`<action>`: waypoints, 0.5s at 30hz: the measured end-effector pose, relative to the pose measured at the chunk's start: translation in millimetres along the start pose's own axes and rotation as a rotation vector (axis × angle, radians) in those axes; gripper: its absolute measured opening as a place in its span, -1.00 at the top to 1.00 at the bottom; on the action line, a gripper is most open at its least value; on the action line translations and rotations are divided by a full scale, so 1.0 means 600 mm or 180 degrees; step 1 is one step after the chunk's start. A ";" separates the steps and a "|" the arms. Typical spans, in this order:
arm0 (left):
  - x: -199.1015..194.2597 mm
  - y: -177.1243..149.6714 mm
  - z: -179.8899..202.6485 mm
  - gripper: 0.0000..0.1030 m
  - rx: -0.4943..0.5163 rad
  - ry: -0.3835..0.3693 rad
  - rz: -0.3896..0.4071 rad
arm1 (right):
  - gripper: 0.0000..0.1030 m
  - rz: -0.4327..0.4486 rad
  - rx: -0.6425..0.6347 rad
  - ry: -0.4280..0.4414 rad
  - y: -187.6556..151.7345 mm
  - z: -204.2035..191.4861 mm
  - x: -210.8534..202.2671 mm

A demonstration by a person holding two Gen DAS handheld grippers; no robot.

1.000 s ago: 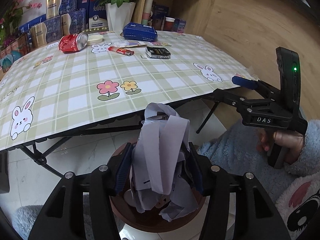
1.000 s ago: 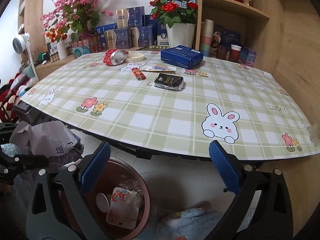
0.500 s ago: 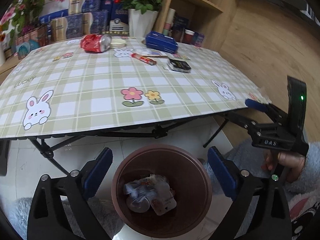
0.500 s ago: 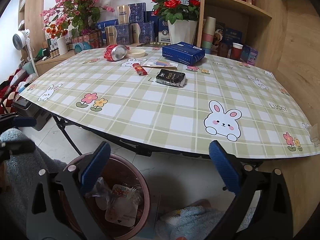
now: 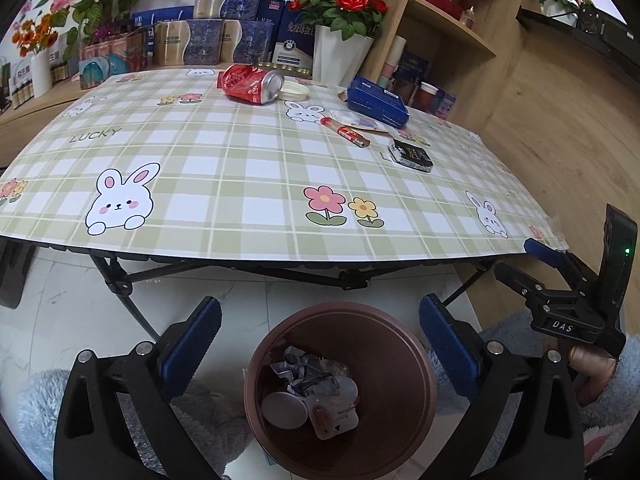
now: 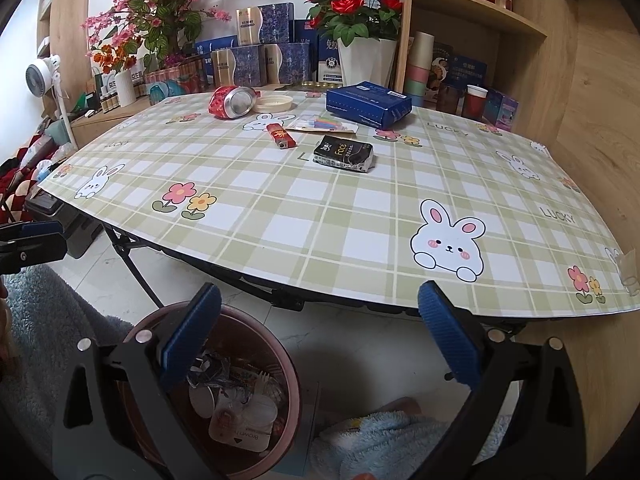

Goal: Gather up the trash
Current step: 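Move both grippers back over the table items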

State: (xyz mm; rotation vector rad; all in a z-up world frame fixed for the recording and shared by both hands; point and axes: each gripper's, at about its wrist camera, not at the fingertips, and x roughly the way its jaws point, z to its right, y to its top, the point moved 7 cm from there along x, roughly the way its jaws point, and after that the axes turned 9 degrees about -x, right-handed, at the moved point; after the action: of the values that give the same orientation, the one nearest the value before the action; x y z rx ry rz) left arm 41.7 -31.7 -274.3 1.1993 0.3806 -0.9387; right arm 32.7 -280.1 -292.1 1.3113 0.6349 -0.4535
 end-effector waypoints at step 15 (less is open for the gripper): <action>-0.022 0.149 -0.026 -0.87 0.0153 -0.0030 0.0314 | -0.89 -0.0054 0.0389 0.0200 0.032 0.040 0.026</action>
State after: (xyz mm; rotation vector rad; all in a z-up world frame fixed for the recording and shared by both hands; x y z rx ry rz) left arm 107.2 -6.7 -215.5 1.2459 0.2899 -0.8720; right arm 60.9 -299.0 -284.8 1.4414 0.6798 -0.4723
